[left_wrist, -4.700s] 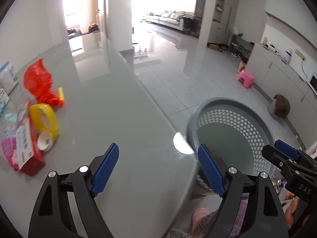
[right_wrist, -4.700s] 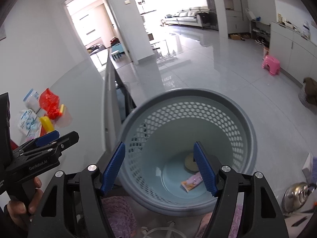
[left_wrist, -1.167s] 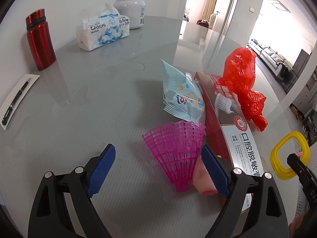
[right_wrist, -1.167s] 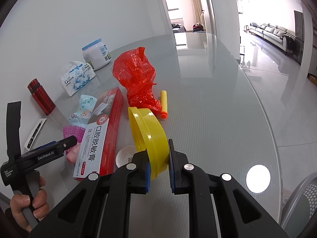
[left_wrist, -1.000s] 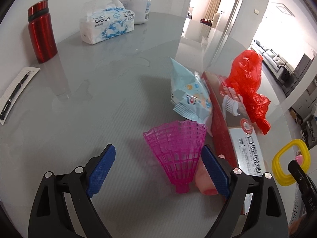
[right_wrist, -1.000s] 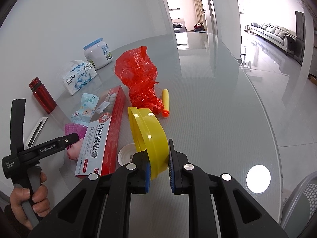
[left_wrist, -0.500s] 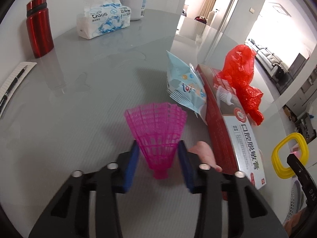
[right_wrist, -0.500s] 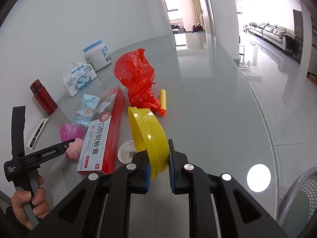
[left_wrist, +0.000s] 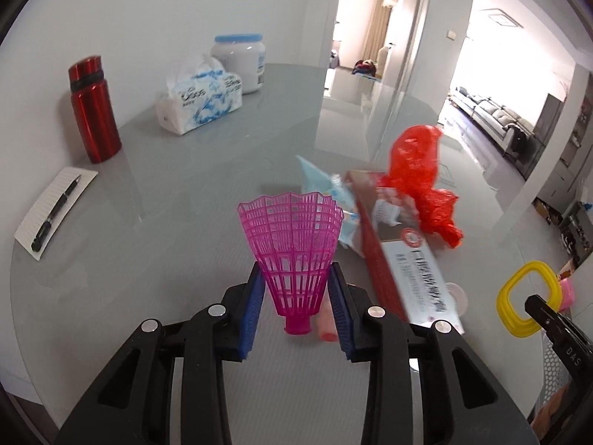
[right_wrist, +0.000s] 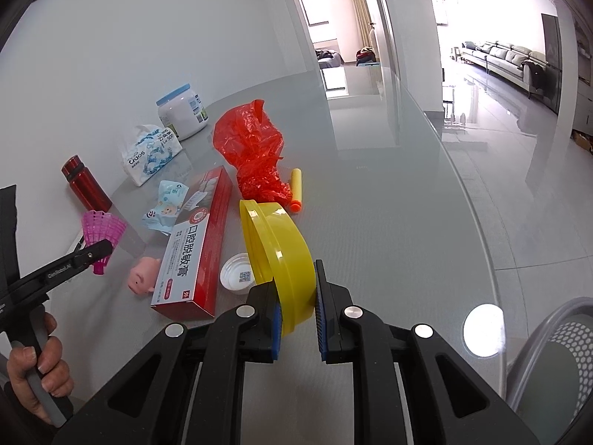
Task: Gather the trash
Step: 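Carry both items over the grey basket and open both tools to drop them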
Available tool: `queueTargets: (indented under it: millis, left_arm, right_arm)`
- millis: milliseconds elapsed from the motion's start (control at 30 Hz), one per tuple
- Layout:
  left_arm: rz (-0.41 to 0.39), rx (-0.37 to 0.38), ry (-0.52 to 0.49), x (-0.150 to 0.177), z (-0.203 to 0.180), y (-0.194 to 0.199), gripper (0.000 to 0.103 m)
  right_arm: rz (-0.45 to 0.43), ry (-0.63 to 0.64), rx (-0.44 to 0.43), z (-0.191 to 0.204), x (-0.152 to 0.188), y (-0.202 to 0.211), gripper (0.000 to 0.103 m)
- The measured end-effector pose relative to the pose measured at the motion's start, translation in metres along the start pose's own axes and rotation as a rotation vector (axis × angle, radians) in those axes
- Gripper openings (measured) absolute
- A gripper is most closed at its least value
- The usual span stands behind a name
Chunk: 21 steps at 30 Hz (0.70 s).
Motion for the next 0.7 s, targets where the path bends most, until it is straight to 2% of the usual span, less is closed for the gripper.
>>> queueTargets:
  millis: [167, 333, 567, 700]
  left_arm:
    - [-0.016, 0.09, -0.021, -0.004, -0.036, 0.017, 0.034]
    - [-0.014, 0.214, -0.055, -0.006, -0.089, 0.028, 0.034]
    - [0.001, 0.386, -0.147, -0.003, -0.166, 0.036, 0.034]
    - [0.006, 0.453, -0.216, 0.005, -0.207, 0.045, 0.034]
  right_arm:
    - [-0.023, -0.027, 0.031, -0.022, -0.001, 0.021, 0.014]
    - [-0.045, -0.061, 0.083, -0.053, -0.004, 0.046, 0.014]
    - [-0.102, -0.099, 0.198, -0.11, -0.004, 0.096, 0.014]
    - [-0.145, -0.166, 0.256, -0.145, 0.008, 0.128, 0.014]
Point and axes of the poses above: each gripper's, at about its wrist camera, not at the fingertips, and y roughly against the way its jaws point, z to its left, x to its underside, the point moved 7 cm from there along -y, roughly the way its jaws point, and after that the axes turned 12 degrees about -z, right-handed, at the moved point
